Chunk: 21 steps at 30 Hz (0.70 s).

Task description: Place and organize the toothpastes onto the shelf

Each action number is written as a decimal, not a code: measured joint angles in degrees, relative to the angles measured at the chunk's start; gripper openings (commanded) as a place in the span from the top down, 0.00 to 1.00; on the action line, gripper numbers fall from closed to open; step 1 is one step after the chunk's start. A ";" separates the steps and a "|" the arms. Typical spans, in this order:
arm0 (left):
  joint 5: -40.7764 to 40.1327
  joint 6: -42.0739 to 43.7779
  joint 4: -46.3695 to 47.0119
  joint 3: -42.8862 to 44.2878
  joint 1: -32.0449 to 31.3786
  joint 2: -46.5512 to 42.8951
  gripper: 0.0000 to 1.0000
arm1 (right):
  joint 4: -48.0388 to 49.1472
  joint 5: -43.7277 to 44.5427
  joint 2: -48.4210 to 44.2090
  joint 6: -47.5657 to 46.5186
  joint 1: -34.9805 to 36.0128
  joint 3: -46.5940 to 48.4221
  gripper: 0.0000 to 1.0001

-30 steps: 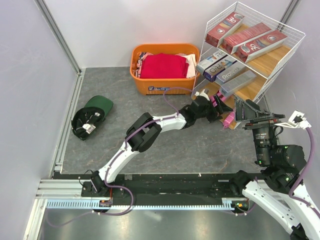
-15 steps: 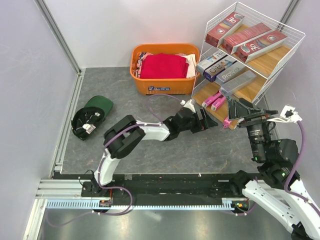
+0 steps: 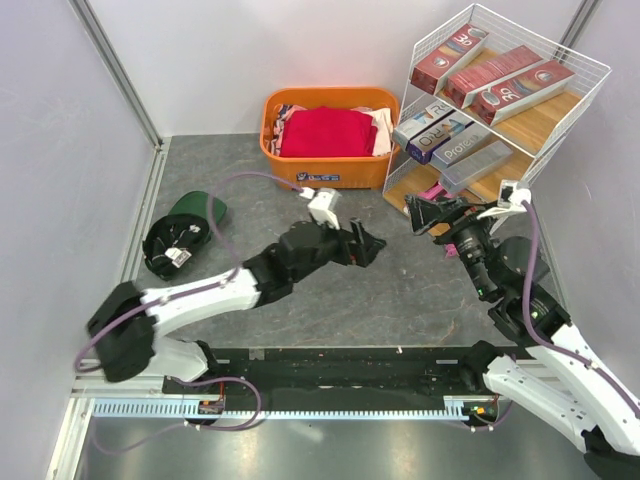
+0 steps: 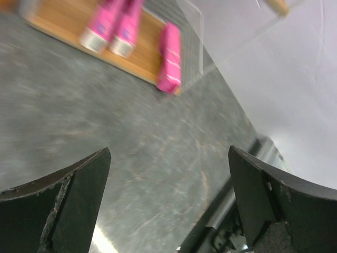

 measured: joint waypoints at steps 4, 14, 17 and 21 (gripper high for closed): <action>-9.07 4.15 -9.51 -2.84 0.04 -14.25 0.00 | -1.11 -0.13 1.44 -0.68 0.00 -1.46 0.02; -22.73 4.02 -30.73 -18.56 0.13 -44.33 0.00 | -4.85 2.27 1.92 -0.20 0.00 -12.90 0.02; -24.74 2.84 -35.91 -21.44 0.13 -48.63 0.00 | -5.99 3.63 2.29 0.55 0.00 -15.74 0.02; -27.19 2.05 -39.80 -22.58 0.13 -51.25 0.00 | -7.63 6.12 3.43 1.38 0.00 -17.77 0.02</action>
